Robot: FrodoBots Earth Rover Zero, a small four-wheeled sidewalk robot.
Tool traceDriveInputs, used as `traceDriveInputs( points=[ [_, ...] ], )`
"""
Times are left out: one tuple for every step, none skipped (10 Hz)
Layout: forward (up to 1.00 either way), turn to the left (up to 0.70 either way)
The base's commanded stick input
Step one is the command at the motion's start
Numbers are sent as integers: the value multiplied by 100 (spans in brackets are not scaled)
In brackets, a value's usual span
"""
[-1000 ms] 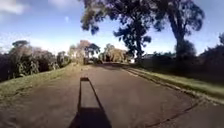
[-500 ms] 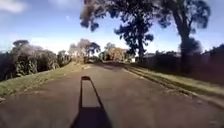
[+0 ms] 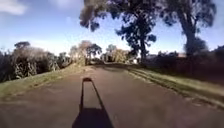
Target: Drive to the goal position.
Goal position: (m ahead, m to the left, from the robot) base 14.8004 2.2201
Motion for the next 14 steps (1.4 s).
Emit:
traceDriveInputs(
  points=[
    [100, 0],
    [100, 0],
    [100, 0],
    [100, 0],
    [100, 0],
    [100, 0],
    [100, 0],
    [100, 0],
    [100, 0],
    [100, 0],
    [100, 0],
    [100, 0],
    [100, 0],
    [100, 0]
  ],
)
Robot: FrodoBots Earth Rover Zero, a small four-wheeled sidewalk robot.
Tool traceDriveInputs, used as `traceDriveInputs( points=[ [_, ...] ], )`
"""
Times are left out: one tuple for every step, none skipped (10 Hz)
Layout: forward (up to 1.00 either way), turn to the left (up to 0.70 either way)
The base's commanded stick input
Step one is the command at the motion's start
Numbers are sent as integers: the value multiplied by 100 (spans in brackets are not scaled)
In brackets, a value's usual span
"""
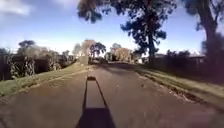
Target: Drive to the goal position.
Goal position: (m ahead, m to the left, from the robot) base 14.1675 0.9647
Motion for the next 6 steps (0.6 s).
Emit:
traceDriveInputs(
  points=[
    [100, 0],
    [100, 0],
    [100, 0],
    [100, 0],
    [100, 0],
    [100, 0]
  ],
)
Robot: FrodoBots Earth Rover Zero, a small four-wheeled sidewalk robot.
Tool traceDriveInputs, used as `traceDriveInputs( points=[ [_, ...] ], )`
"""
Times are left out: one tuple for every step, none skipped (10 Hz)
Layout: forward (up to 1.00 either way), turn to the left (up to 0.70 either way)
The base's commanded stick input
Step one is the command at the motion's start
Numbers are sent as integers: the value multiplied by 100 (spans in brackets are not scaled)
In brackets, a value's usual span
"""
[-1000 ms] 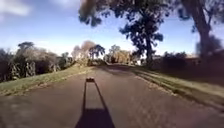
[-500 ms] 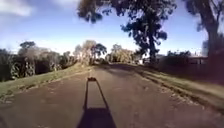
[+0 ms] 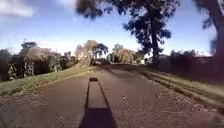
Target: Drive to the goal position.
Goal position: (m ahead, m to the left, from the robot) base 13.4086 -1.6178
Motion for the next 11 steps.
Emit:
traceDriveInputs(
  points=[
    [100, 0],
    [100, 0],
    [100, 0],
    [100, 0],
    [100, 0],
    [100, 0],
    [100, 0],
    [100, 0],
    [100, 0],
    [100, -40],
    [100, -40]
  ],
)
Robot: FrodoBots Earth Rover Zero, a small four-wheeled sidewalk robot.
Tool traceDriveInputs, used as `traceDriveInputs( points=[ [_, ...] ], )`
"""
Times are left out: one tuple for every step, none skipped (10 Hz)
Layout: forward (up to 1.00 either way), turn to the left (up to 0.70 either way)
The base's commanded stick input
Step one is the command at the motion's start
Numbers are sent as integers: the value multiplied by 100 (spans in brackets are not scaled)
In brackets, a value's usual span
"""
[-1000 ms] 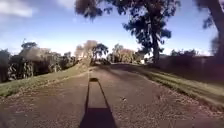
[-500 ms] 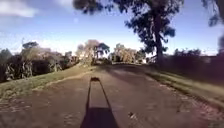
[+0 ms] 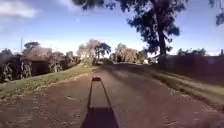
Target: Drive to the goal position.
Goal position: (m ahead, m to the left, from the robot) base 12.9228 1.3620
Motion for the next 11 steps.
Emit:
traceDriveInputs(
  points=[
    [100, -40],
    [100, -35],
    [100, -22],
    [100, -10],
    [100, 0],
    [100, 0],
    [100, 0],
    [100, 0],
    [100, 0],
    [100, 0],
    [100, 0]
  ],
)
